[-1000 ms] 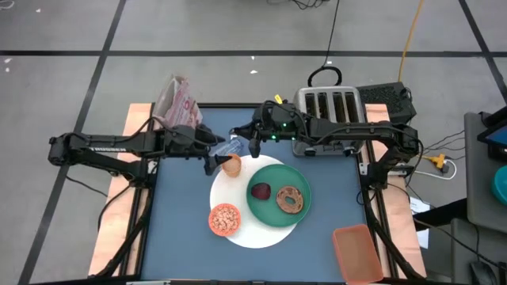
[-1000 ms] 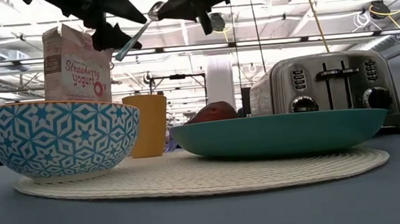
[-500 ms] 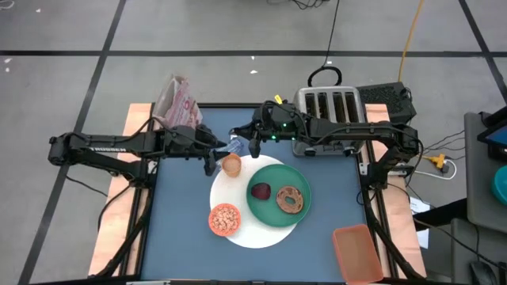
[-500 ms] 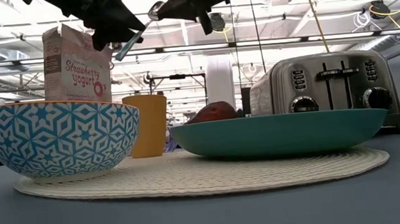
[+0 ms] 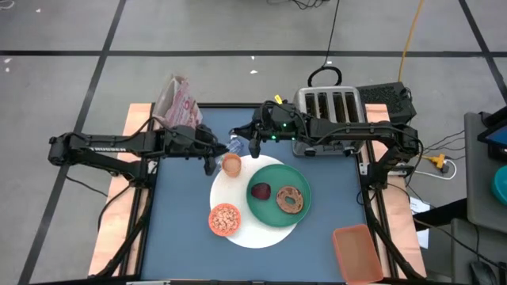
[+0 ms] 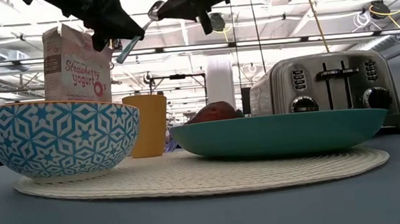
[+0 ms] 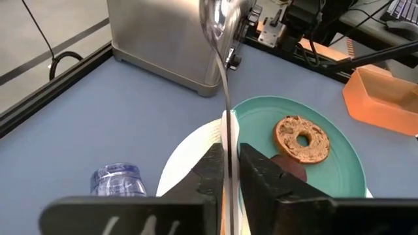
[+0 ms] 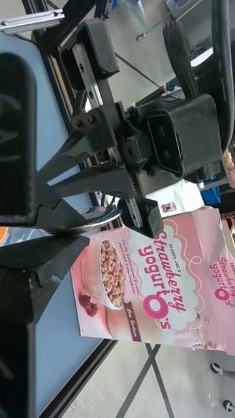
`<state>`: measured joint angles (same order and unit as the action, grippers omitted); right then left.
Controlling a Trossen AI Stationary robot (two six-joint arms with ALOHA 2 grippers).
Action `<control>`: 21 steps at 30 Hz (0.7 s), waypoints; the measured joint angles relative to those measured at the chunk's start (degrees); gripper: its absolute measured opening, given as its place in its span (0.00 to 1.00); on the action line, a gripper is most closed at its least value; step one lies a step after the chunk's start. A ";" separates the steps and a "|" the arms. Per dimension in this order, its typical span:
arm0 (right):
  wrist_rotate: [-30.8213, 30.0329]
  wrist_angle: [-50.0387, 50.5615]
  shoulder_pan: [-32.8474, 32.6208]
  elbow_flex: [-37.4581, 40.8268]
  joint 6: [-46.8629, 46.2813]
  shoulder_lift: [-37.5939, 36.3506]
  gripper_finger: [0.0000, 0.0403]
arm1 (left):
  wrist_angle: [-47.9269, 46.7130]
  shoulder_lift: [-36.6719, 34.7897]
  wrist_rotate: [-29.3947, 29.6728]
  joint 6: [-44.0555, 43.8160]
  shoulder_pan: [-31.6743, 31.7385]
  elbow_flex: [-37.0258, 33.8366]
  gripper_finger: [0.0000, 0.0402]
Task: Arrange a breakfast setting
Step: Put the spoon from the transparent cup to the left side of the white table mat
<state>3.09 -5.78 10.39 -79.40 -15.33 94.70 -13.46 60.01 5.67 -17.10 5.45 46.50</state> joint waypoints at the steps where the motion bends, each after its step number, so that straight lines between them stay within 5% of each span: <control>1: -0.01 0.00 0.00 0.00 0.00 0.00 0.04 | -0.02 0.00 0.00 -0.02 0.00 0.00 0.08; 21: 0.02 0.45 0.00 0.00 1.38 0.00 0.10 | 0.05 0.00 -0.04 -2.60 -0.02 -0.02 0.07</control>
<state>3.11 -5.33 10.39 -79.40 -13.95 94.70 -13.41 60.01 5.63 -19.70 5.43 46.48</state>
